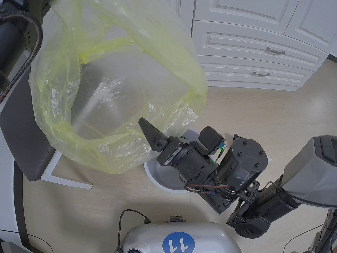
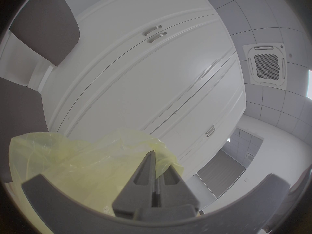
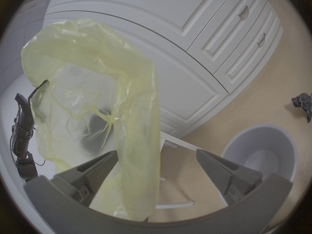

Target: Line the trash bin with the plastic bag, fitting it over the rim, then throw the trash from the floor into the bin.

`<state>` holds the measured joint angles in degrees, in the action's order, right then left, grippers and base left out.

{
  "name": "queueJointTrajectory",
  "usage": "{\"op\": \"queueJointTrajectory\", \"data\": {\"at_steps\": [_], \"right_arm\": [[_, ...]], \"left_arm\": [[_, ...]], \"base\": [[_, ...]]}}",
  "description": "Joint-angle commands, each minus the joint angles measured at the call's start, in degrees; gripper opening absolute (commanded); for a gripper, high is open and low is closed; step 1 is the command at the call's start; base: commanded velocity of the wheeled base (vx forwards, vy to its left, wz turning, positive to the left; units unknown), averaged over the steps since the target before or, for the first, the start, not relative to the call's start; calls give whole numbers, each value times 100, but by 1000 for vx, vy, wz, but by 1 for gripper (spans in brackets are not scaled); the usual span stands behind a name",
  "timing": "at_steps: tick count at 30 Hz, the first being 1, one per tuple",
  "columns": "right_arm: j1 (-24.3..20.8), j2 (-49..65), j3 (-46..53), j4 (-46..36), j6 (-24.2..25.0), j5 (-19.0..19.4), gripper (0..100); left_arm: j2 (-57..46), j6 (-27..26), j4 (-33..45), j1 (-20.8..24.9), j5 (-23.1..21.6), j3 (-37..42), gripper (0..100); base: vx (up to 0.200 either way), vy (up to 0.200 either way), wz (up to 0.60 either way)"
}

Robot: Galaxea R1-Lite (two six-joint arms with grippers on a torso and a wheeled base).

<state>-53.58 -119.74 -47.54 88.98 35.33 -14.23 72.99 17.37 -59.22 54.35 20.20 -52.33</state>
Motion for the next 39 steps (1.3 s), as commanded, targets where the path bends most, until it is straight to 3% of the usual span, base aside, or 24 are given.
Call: {"op": "queueJointTrajectory", "data": {"at_steps": [1,8,14,17,24,29,34,39], "right_arm": [[-12,20,17,102,-8,-1,0],[-12,372,439,102,-149,69,0],[418,724,826,102,-931,227,0],[744,1093,1001,102,-1265,447,0],[1139,2350,782,-2139,-1283,447,0],[1693,2622,254,-3282,-1010,377,0],[1833,2789,79,-4064,-984,359,0],[1842,3026,-18,-4925,-1010,359,0]], "left_arm": [[32,3,-2,15,2,-5,0],[76,3,7,6,2,4,0],[93,-6,69,-100,-60,153,0],[67,-173,666,-311,-78,294,0],[-162,-225,2486,-680,-403,355,0],[-162,-243,3795,-1163,-1080,382,0],[-12,-243,3989,-1497,-1378,373,0],[172,-243,3945,-1559,-1396,382,0]], "base": [[0,0,0],[0,0,0],[0,0,0],[0,0,0],[0,0,0],[0,0,0],[0,0,0],[0,0,0]]}}
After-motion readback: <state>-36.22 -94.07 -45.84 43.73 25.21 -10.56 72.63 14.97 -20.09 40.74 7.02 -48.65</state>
